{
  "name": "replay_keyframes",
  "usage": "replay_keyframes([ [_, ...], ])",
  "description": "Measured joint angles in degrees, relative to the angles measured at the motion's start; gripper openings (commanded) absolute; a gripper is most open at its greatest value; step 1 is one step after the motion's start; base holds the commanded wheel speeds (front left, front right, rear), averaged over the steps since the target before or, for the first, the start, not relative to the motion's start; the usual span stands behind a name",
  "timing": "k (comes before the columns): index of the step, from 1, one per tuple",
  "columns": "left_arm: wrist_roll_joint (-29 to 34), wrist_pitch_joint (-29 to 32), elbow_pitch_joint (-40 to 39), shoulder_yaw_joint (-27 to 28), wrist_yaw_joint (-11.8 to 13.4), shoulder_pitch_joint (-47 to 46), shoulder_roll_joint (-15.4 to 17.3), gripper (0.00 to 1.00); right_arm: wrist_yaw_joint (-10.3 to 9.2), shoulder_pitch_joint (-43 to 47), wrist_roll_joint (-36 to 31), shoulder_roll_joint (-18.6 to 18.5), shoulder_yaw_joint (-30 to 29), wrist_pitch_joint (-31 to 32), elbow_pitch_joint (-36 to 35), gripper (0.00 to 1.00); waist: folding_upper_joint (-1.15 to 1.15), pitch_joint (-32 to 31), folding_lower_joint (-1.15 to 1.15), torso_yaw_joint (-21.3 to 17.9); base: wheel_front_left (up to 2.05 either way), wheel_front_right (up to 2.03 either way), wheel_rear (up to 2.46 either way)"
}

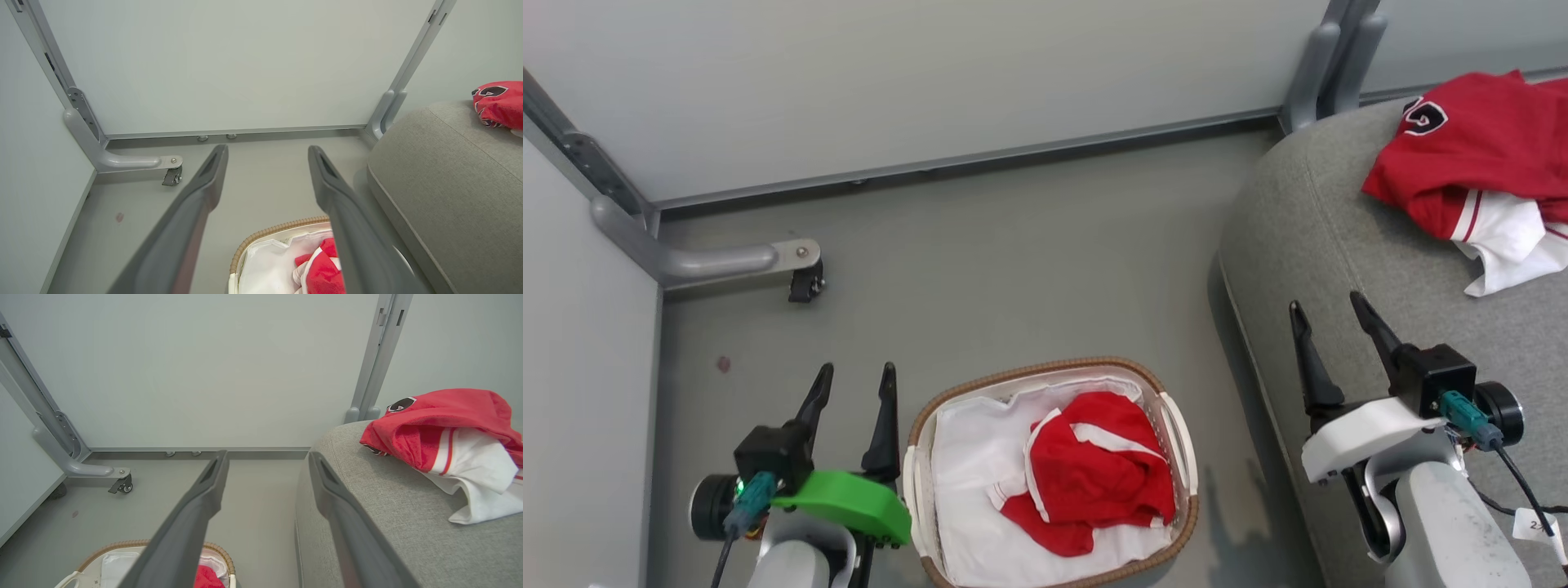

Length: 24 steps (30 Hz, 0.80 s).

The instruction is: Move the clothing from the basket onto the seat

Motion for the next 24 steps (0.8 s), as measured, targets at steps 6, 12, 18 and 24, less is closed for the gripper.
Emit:
replay_keyframes([
  [6,1.05,-0.01,4.5,-5.33,0.0,-7.19,0.11,1.0,0.0,-2.78,-0.27,0.0,-1.0,0.0,-1.94,1.0,0.0,5.75,0.0,-1.38,0.0,0.0,0.0],
  [12,1.11,-0.02,9.93,-11.7,0.0,-13.06,0.4,1.0,0.0,-4.61,-0.04,-0.02,-1.4,0.0,-4.44,1.0,0.0,12.09,0.0,-3.25,0.0,0.0,0.0],
  [18,1.24,-0.03,17.33,-21.08,0.0,-18.26,1.58,1.0,0.0,-7.13,1.21,-0.04,-0.35,0.0,-6.45,1.0,0.0,18.8,0.0,-5.58,0.0,0.0,0.0],
  [24,0.35,-0.02,23.02,-29.64,-0.01,-23.64,3.19,1.0,-0.01,-9.25,3.41,-0.05,1.59,0.0,-8.14,1.0,0.0,24.75,0.01,-8.17,0.0,0.0,0.0],
])
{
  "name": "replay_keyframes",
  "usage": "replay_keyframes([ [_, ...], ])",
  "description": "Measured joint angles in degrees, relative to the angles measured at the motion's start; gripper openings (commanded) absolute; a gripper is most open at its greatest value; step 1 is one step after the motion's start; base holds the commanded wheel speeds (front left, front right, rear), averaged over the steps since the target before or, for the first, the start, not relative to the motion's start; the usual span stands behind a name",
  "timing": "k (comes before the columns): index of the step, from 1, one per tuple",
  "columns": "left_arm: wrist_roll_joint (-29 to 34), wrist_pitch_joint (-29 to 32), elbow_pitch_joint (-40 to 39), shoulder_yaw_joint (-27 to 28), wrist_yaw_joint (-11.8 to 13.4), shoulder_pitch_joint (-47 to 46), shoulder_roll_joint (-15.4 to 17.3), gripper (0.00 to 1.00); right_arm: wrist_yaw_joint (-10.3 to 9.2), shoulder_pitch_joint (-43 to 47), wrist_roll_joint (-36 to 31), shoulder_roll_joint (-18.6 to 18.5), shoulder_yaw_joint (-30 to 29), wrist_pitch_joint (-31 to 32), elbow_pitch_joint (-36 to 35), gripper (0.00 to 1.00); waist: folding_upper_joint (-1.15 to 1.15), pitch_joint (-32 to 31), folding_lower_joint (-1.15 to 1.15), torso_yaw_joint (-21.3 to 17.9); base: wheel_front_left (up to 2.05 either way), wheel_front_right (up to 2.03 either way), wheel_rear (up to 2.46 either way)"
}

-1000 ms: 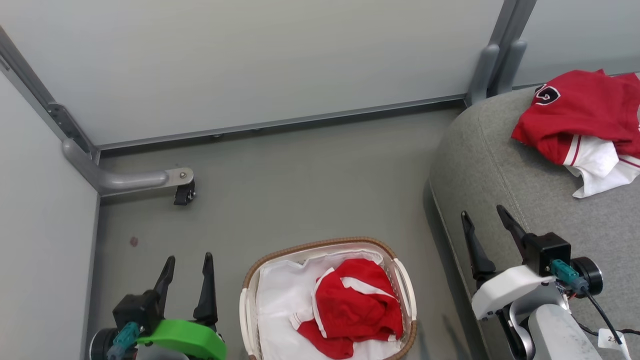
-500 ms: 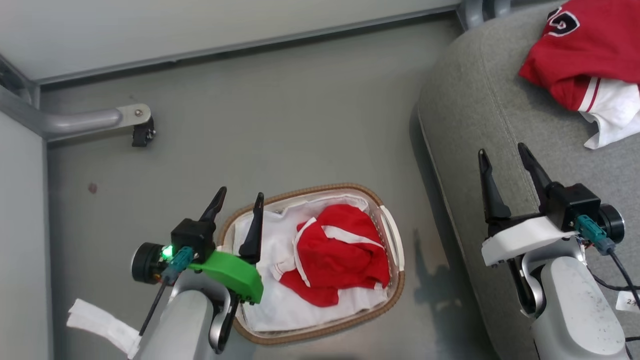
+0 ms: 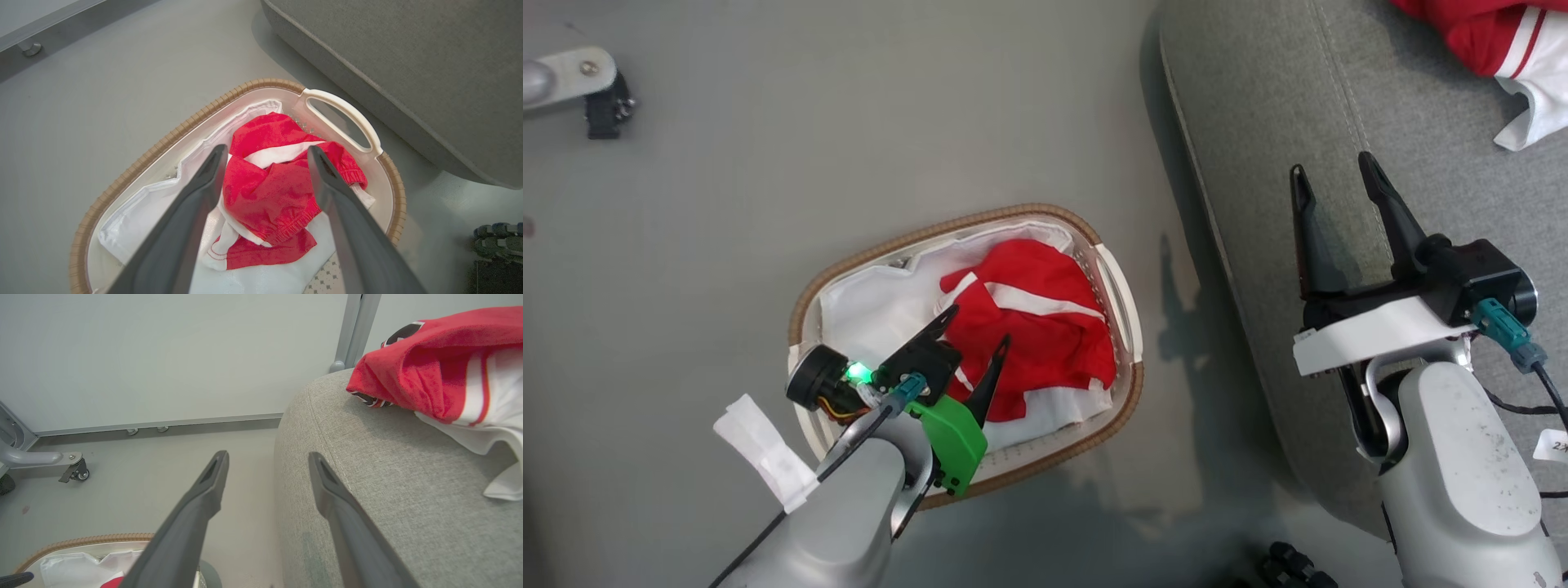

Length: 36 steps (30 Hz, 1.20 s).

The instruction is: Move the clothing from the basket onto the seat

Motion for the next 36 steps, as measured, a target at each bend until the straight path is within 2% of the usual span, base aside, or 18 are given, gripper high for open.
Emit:
replay_keyframes([
  [6,0.09,0.0,5.02,-8.31,0.0,-5.07,1.41,1.0,0.0,-1.66,1.64,-0.01,1.7,0.0,-2.2,1.0,0.0,5.54,0.0,-2.54,0.0,0.0,0.0],
  [10,0.49,-0.01,7.44,-11.31,0.0,-8.9,2.7,1.0,0.0,-2.88,2.54,-0.01,2.66,0.0,-3.33,1.0,0.0,9.14,0.0,-4.09,0.0,0.0,0.0],
  [24,-0.86,-0.01,14.33,-12.59,0.0,-14.41,4.63,1.0,0.01,-4.97,4.58,0.01,4.77,0.0,-5.84,1.0,0.0,17.67,0.01,-9.14,0.0,0.0,0.0],
  [25,-1.12,0.0,14.97,-12.74,0.0,-14.48,4.6,0.47,0.01,-5.02,4.63,0.02,4.9,0.0,-5.88,1.0,0.0,17.9,0.01,-9.5,0.0,0.0,0.0],
  [26,-1.36,-0.01,15.41,-12.91,0.0,-14.55,4.57,0.33,0.01,-5.02,4.65,0.02,5.0,0.0,-5.9,1.0,0.0,18.03,0.01,-9.75,0.0,0.0,0.0],
  [27,-1.65,0.0,15.88,-13.12,0.0,-14.62,4.53,0.0,0.01,-5.02,4.68,0.02,5.09,0.0,-5.91,1.0,0.0,18.15,0.01,-10.03,0.0,0.0,0.0],
  [36,-4.63,0.0,13.28,-11.09,0.01,-13.75,3.92,0.0,0.01,-4.71,2.98,0.02,4.5,0.0,-4.17,1.0,0.0,15.62,0.0,-10.09,0.0,0.0,0.0],
])
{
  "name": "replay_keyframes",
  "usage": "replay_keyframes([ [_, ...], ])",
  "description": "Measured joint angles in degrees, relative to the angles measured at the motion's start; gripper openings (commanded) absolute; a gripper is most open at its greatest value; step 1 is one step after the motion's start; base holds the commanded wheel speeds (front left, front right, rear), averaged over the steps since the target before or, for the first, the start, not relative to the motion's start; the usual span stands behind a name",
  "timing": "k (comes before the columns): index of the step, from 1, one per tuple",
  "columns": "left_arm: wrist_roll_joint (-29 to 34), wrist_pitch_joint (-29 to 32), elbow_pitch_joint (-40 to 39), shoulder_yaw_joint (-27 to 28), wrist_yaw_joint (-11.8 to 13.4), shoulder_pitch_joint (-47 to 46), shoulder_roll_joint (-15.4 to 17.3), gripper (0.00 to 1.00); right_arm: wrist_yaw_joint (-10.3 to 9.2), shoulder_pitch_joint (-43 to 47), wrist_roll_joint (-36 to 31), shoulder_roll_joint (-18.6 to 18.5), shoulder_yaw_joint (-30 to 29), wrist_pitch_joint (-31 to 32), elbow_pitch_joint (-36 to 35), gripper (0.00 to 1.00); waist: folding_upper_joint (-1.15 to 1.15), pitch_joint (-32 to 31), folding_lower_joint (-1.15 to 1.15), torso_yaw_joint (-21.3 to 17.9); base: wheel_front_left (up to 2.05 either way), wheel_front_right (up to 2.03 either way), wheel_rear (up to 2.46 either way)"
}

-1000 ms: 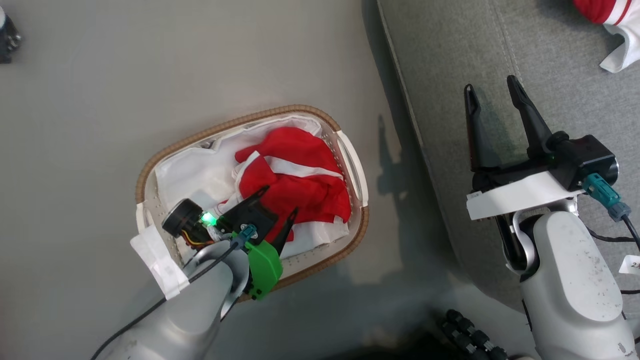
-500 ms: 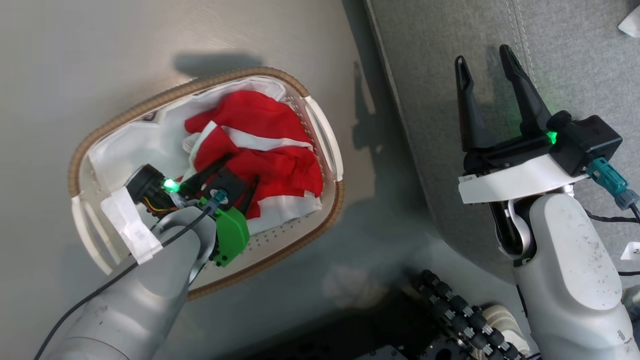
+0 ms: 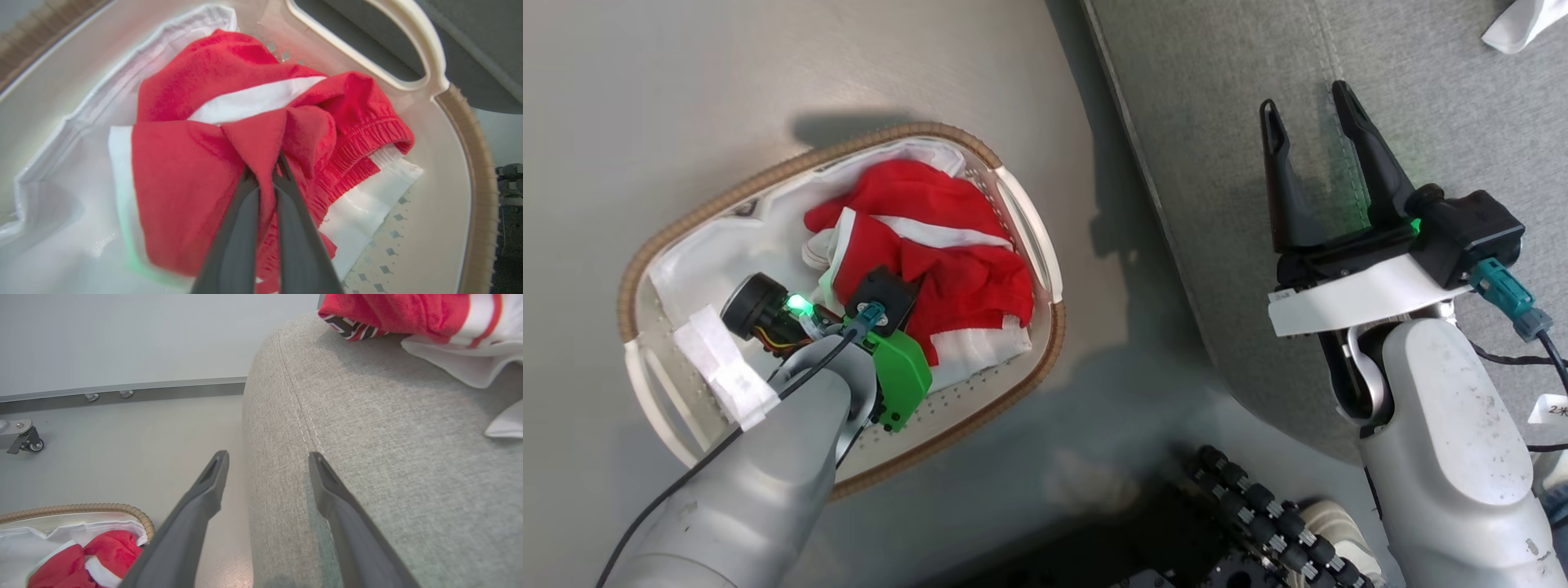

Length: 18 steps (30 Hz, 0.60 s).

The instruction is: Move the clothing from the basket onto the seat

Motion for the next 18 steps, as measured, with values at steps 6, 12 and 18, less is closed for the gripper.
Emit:
replay_keyframes([
  [6,-0.46,0.0,-6.42,3.3,0.45,4.26,0.92,0.0,0.0,1.48,-2.79,0.04,-0.69,0.0,1.53,1.0,0.0,-4.62,0.0,1.39,0.0,0.0,0.0],
  [12,1.41,0.02,-14.21,5.82,1.19,8.18,1.21,0.0,0.0,3.93,-5.93,0.05,-1.71,0.0,2.81,1.0,0.0,-10.73,0.0,3.42,0.0,0.0,0.0],
  [18,3.81,0.02,-21.27,8.18,1.44,11.55,1.19,0.0,0.0,6.97,-7.73,0.07,-2.03,0.0,4.24,1.0,0.0,-17.94,-0.01,5.79,0.0,0.0,0.0],
])
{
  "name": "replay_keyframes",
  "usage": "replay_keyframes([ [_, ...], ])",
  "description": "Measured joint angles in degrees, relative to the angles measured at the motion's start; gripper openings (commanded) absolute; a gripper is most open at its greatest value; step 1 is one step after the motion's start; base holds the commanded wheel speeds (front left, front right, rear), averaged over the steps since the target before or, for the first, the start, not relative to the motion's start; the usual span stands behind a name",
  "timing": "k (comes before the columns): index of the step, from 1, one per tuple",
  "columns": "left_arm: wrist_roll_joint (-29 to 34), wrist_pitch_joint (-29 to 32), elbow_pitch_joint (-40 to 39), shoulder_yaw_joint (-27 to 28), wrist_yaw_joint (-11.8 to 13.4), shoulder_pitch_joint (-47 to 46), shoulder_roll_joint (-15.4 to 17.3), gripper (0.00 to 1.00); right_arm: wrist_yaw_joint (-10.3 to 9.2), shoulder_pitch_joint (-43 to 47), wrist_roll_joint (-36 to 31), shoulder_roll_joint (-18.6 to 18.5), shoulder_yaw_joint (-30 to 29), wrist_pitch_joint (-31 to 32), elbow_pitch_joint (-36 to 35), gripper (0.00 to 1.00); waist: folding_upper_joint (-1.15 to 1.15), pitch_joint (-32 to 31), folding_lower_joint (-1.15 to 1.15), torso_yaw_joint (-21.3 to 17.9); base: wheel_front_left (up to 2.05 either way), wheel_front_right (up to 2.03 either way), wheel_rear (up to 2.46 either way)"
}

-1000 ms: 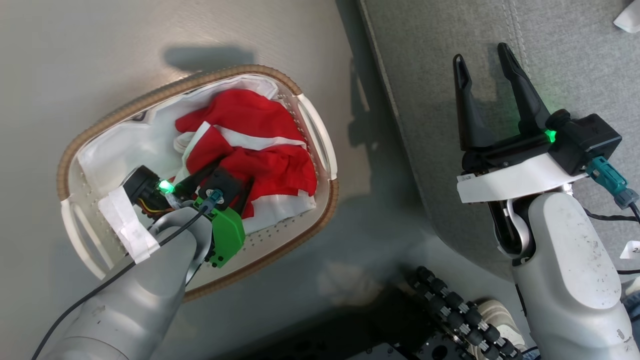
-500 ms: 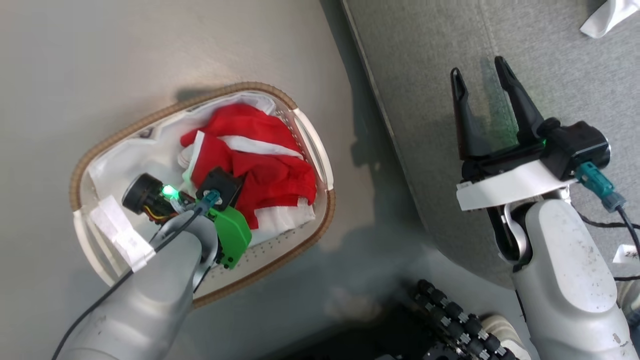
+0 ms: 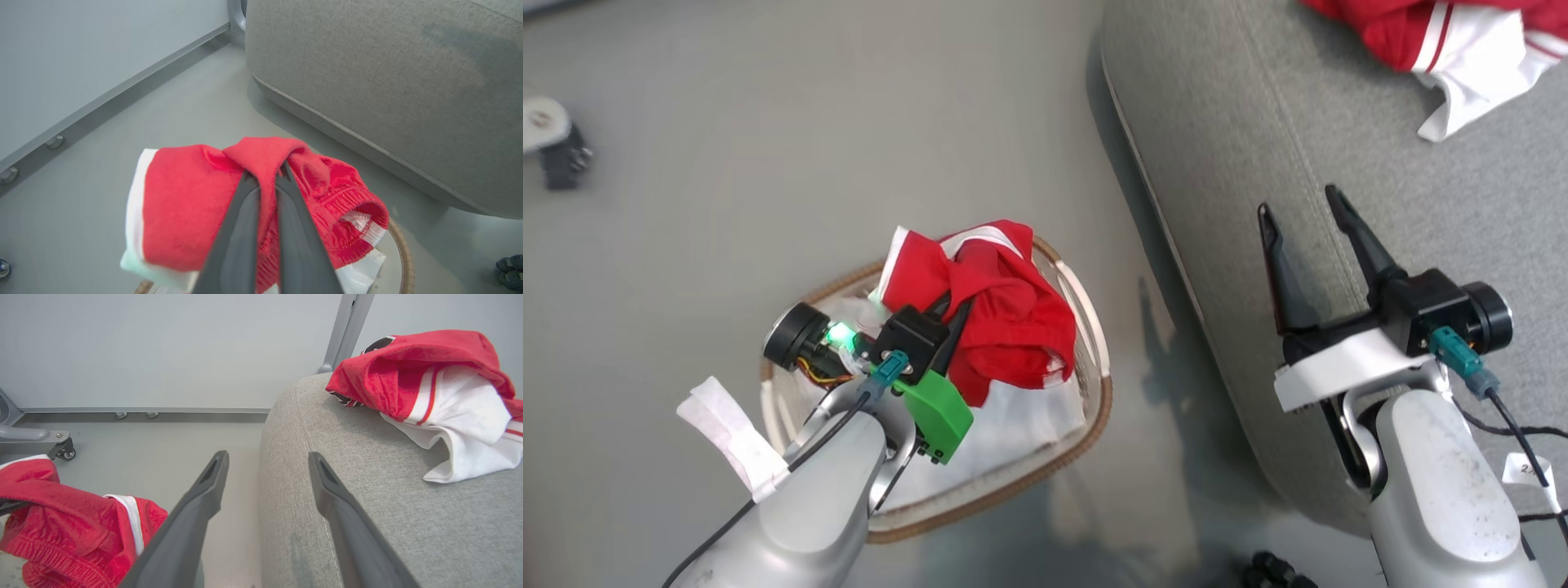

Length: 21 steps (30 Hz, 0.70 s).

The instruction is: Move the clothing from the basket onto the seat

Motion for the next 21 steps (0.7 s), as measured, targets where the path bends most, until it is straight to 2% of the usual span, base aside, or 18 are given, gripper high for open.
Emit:
replay_keyframes([
  [10,3.99,0.0,-7.51,0.92,-0.74,0.53,1.25,0.0,0.0,5.36,-1.62,-0.01,1.08,0.0,2.65,1.0,0.0,-12.98,0.0,3.58,0.0,0.0,0.0],
  [21,4.36,0.0,-10.38,-2.15,-1.43,-5.31,4.54,0.0,0.0,9.29,-1.14,-0.02,5.65,0.0,4.44,1.0,0.0,-26.12,0.0,6.32,0.0,0.0,0.0],
])
